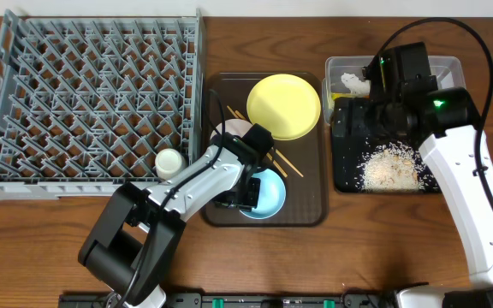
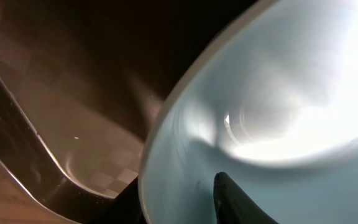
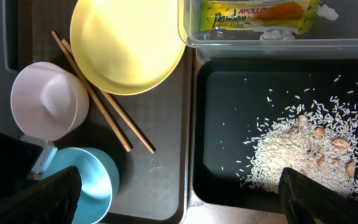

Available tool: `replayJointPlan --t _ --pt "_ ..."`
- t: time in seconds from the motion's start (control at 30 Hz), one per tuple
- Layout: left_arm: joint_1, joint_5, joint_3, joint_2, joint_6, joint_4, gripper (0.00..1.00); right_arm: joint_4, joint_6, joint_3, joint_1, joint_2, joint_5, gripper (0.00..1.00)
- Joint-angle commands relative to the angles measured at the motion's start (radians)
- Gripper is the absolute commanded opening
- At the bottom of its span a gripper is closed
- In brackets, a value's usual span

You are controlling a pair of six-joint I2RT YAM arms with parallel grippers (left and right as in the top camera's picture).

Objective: Sort waste into correct bins and load items into the dishwasher
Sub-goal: 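Reach the left gripper to the blue bowl and grasp its rim, then lift the blue bowl with the left gripper and carry it to the rack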

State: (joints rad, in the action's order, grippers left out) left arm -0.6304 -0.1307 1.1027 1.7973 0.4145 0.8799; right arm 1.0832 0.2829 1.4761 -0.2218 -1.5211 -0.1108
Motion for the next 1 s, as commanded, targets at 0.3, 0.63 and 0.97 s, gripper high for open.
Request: replayJointPlan --t 0.3,0.63,0.97 --pt "0.001 0.011 0.038 0.003 -0.010 0.059 0.08 0.002 -0.011 -0.006 0.005 -0.003 0.010 0.99" --pt "0.041 0.041 0.184 -0.176 -0.015 0.157 0.07 0.010 -0.011 -0.006 0.005 -0.003 0.025 0.99" --pt "0.132 0.459 0.214 -0.451 -0.076 0.126 0.07 0.010 -0.011 -0.006 0.005 -0.003 0.025 0.99"
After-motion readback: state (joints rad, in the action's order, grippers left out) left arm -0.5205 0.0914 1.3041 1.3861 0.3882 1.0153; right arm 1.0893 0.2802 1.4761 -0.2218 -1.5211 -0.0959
